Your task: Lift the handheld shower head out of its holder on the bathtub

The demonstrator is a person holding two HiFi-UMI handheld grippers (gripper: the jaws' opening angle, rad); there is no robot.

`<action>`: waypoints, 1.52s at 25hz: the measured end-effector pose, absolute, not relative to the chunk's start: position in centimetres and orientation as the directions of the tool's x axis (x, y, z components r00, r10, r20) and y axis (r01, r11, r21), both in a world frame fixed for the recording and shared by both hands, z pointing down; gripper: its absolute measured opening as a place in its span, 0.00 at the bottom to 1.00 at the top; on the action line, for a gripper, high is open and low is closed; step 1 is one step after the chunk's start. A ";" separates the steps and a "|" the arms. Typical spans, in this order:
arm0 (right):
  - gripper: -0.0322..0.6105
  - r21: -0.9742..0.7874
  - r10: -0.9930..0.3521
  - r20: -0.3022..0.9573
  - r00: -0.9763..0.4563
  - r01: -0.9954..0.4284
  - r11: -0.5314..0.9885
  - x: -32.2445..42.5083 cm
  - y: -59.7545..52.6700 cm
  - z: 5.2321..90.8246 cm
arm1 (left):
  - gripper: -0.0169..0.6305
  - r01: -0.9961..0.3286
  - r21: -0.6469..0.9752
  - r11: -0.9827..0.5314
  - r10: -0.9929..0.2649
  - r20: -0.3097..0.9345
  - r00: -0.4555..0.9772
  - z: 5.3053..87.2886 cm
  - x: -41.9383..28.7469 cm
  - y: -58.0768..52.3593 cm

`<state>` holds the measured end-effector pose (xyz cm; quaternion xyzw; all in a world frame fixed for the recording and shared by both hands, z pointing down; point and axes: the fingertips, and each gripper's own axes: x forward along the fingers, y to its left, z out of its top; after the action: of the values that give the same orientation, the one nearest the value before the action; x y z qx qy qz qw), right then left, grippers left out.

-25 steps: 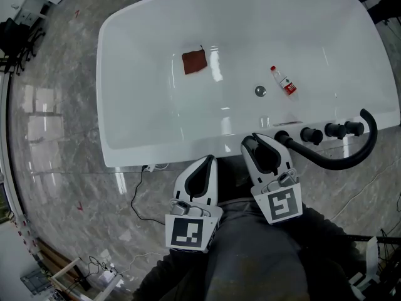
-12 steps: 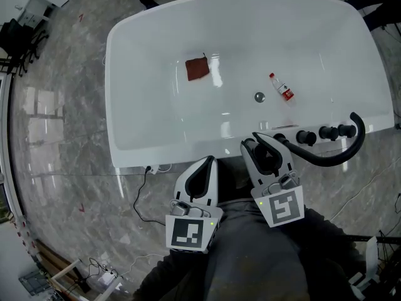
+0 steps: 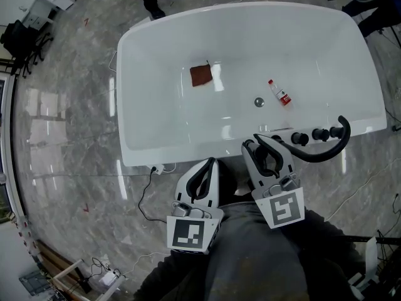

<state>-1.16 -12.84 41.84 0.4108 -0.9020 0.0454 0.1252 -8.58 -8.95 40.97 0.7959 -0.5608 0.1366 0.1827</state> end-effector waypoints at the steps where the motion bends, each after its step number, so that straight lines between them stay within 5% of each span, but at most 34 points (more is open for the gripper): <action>1: 0.23 0.020 -0.731 0.263 -0.629 -0.754 0.656 -1.1 -12.9 41.3 | 0.03 -0.941 0.139 -0.307 -0.842 0.421 0.337 40.4 -8.5 -9.0; 38: 0.23 0.014 -0.752 0.154 -0.641 -0.760 0.650 0.8 -14.0 31.6 | 0.03 -0.924 0.054 -0.379 -0.885 0.271 0.379 30.5 -5.7 -11.3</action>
<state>0.81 -13.98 31.64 0.4175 -0.9054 0.0257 0.0729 -5.68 -11.32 30.54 0.8244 -0.5485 0.0990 0.0986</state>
